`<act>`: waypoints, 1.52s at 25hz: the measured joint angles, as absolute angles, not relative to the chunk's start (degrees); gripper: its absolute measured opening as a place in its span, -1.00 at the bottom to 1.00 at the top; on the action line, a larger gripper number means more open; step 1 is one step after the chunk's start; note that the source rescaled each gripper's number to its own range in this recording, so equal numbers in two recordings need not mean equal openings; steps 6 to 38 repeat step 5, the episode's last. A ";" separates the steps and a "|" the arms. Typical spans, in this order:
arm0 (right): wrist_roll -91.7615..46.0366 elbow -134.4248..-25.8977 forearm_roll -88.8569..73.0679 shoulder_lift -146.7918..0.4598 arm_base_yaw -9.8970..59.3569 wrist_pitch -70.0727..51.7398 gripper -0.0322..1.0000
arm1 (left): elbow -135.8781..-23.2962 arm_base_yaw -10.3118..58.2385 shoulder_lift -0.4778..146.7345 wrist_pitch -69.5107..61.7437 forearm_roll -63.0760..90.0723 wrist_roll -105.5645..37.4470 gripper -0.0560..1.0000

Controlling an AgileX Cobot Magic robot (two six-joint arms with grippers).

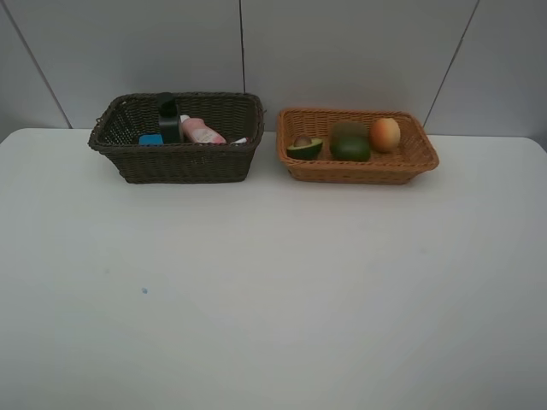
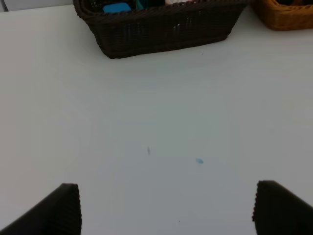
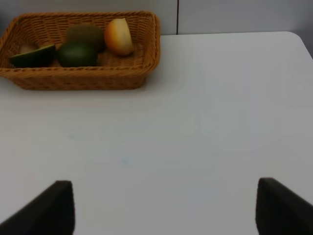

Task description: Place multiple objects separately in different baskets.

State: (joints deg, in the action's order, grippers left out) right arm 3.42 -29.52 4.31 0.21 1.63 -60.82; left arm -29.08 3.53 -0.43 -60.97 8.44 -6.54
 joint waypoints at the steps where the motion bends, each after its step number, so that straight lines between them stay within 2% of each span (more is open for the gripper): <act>1: 3.42 -29.52 4.31 0.21 1.63 -60.82 0.65 | -29.08 3.53 -0.43 -60.97 8.44 -6.54 0.75; 38: 3.42 -29.52 4.31 0.21 1.63 -60.82 0.65 | -29.08 3.53 -0.43 -60.97 8.44 -6.54 0.75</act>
